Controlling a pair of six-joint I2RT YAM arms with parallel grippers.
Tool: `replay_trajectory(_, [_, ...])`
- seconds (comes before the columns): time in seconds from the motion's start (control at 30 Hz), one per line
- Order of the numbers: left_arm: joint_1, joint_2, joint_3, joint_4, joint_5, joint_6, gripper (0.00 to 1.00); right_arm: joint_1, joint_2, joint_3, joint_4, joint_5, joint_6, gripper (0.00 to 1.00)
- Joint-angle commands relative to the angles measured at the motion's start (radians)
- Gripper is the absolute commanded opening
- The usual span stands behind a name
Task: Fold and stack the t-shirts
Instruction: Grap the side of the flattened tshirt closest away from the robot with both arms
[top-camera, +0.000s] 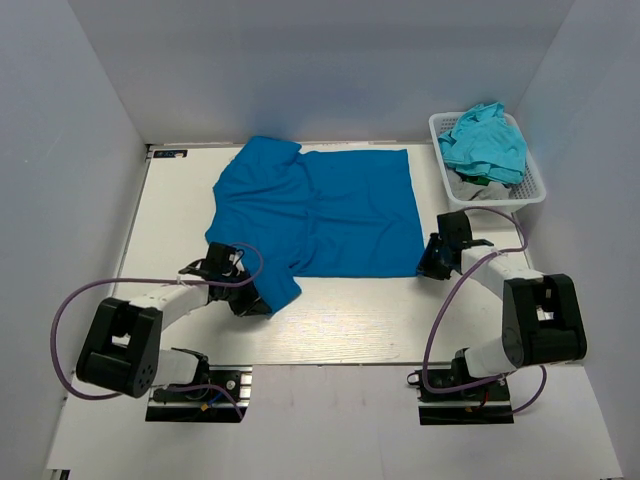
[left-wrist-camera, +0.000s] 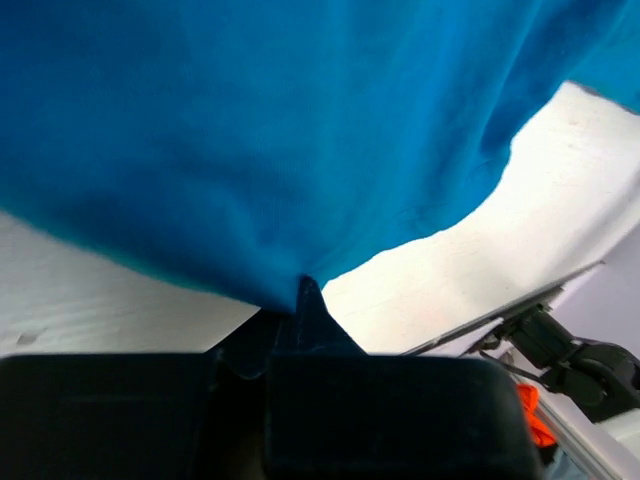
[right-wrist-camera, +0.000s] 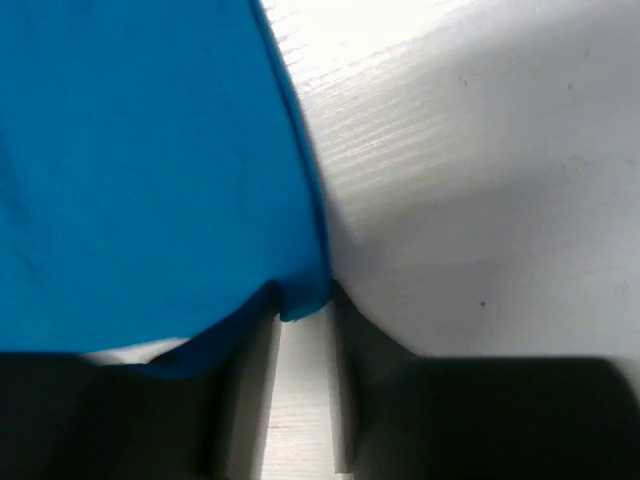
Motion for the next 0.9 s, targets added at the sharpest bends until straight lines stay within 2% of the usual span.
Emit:
replay_trajectory(0.0, [-0.012, -0.047, -0.017, -0.140, -0.137, 0.021, 0.00, -0.002, 0.021, -0.049, -0.020, 0.002, 0.010, 0.26])
replay_trajectory(0.1, [-0.012, -0.158, -0.017, -0.198, -0.128, 0.012, 0.00, 0.001, -0.005, -0.044, -0.072, 0.004, -0.001, 0.00])
replay_trajectory(0.3, [-0.012, -0.275, -0.008, -0.407, -0.067, -0.010, 0.00, 0.000, -0.225, -0.086, -0.282, -0.028, -0.001, 0.00])
replay_trajectory(0.47, [-0.012, -0.341, -0.026, -0.481, 0.000, -0.010, 0.00, 0.004, -0.325, -0.133, -0.341, -0.126, 0.011, 0.00])
replay_trajectory(0.6, [-0.012, -0.341, -0.007, -0.479, 0.010, -0.010, 0.00, 0.001, -0.335, -0.149, -0.323, -0.120, 0.002, 0.00])
replay_trajectory(0.7, [-0.012, -0.341, 0.072, -0.438, 0.001, -0.010, 0.00, 0.007, -0.315, -0.094, -0.326, -0.116, -0.026, 0.00])
replay_trajectory(0.87, [-0.012, -0.198, 0.283, -0.367, -0.030, 0.036, 0.00, 0.006, -0.254, 0.003, -0.344, -0.142, -0.082, 0.00])
